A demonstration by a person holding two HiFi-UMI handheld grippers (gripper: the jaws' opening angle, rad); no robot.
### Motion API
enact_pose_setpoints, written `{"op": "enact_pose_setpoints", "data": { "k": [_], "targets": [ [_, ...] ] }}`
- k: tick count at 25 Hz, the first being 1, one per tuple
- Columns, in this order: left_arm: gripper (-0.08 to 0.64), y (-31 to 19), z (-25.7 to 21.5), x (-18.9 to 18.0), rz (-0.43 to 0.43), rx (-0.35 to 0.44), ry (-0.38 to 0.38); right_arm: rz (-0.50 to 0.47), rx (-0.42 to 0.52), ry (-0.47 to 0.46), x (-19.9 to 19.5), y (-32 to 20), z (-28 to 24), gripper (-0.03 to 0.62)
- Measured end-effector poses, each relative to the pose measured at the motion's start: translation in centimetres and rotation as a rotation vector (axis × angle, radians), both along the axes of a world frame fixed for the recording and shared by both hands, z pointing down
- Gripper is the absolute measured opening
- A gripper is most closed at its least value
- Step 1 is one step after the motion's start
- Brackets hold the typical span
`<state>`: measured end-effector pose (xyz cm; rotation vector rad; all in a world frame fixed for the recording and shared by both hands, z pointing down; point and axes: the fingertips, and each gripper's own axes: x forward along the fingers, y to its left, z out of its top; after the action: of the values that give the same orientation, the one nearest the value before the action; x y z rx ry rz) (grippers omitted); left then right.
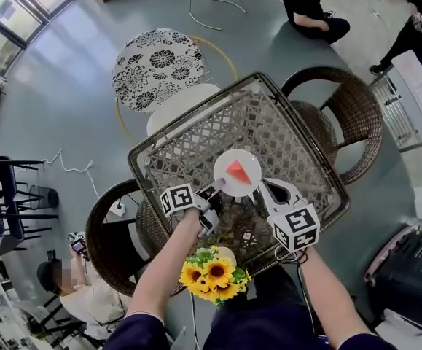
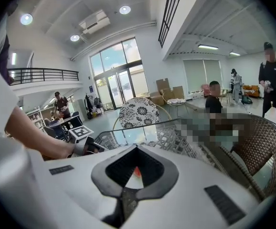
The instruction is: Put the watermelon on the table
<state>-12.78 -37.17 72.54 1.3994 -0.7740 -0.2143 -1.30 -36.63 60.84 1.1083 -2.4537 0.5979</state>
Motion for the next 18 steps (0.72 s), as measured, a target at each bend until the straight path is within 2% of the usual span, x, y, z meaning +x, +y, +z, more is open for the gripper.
{"op": "enact_pose_setpoints", "data": {
  "k": [10, 18],
  "targets": [
    [0.015, 0.0, 1.0, 0.1, -0.013, -0.026, -0.003, -0.003, -0.018, 0.001, 0.3, -0.3, 0.7, 0.003],
    [0.016, -0.1, 1.2, 0.2, 0.031, -0.041, -0.14, -0.011, -0.021, -0.02, -0.2, -0.4, 0.1, 0.003]
  ]
}}
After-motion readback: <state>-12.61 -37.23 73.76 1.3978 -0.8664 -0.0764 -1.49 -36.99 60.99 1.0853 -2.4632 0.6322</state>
